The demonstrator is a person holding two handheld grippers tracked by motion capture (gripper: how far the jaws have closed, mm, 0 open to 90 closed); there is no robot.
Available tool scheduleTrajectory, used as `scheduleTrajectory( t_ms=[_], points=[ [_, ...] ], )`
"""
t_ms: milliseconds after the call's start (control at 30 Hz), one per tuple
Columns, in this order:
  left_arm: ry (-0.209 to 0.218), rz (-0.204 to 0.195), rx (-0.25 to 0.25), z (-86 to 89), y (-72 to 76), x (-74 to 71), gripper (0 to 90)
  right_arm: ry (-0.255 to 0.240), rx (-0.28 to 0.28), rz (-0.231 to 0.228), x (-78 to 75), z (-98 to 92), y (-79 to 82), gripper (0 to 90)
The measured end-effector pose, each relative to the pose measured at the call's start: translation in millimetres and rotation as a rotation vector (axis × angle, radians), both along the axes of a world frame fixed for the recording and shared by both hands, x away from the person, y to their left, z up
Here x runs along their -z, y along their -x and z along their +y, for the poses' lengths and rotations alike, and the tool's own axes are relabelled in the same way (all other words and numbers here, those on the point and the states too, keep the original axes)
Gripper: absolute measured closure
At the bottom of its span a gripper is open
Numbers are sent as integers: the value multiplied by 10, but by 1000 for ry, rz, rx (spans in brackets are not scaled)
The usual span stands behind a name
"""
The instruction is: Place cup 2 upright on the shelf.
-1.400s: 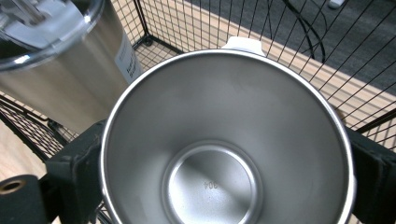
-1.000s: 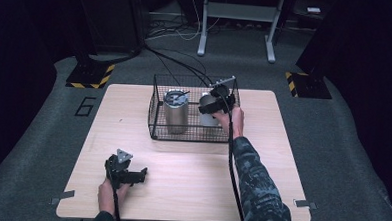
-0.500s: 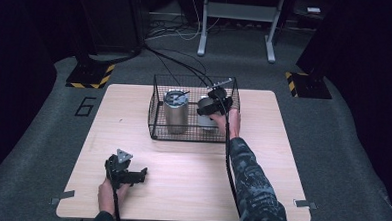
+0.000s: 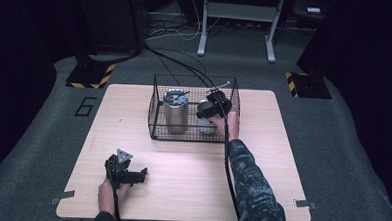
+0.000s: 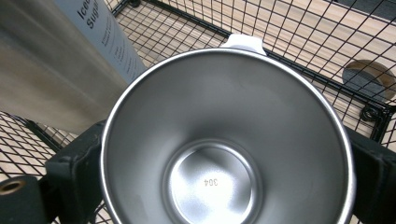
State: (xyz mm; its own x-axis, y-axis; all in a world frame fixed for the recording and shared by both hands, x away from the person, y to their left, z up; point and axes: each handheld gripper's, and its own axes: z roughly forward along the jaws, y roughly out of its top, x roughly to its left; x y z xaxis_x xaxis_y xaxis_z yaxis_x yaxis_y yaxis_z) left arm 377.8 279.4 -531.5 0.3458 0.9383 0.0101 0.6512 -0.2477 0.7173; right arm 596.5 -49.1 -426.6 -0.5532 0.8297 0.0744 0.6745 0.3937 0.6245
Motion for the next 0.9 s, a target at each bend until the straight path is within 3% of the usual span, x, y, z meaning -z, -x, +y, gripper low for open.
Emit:
scheduleTrajectory(
  t_ms=[300,433,667,900],
  points=[
    [1,1,0,0,1,-1,4,17,12,15,25,26,-4,48],
    [1,1,0,0,0,-1,4,-2,18,18,15,4,1,39],
    [1,-1,0,0,-1,0,4,-11,-1,4,-121,-5,42,0],
    [9,-6,-7,-7,-1,4,4,-29,-20,-50,-307,-43,144,0]
  ],
)
